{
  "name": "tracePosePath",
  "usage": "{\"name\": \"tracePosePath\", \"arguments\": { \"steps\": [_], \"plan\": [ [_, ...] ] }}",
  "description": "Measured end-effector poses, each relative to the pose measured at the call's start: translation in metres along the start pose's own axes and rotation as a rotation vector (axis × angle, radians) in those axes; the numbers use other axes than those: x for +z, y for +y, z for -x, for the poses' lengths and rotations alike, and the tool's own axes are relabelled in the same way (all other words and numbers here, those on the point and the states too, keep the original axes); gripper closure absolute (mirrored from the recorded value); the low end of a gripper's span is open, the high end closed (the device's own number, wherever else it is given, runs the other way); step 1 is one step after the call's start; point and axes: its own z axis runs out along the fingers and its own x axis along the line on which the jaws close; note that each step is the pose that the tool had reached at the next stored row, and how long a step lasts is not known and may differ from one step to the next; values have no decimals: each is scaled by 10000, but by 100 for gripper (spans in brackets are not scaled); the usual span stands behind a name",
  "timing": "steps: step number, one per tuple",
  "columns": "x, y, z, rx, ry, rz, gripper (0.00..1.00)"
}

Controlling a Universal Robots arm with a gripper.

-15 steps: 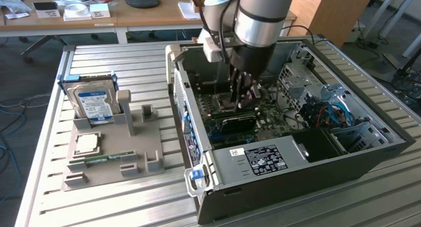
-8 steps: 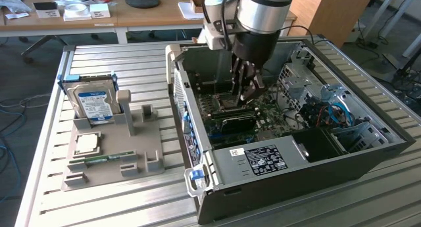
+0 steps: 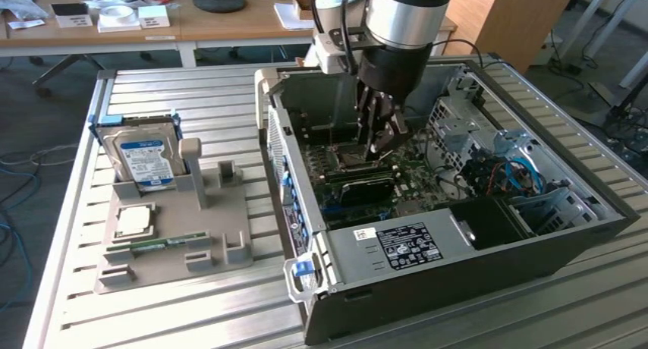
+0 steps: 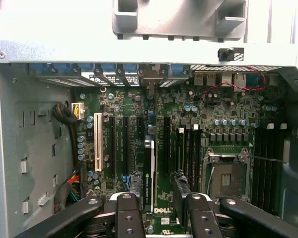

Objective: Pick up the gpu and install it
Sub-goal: 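Press down on the gpu until it lock into place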

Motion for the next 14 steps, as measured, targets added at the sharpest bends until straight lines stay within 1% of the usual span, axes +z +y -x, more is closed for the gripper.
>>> {"name": "tracePosePath", "arguments": {
  "steps": [7,9,10,11,14],
  "plan": [
    [0,0,0,0,0,0,60],
    [0,0,0,0,0,-1,62],
    [0,0,0,0,0,0,68],
    [0,0,0,0,0,0,68],
    [0,0,0,0,0,0,86]
  ]
}}
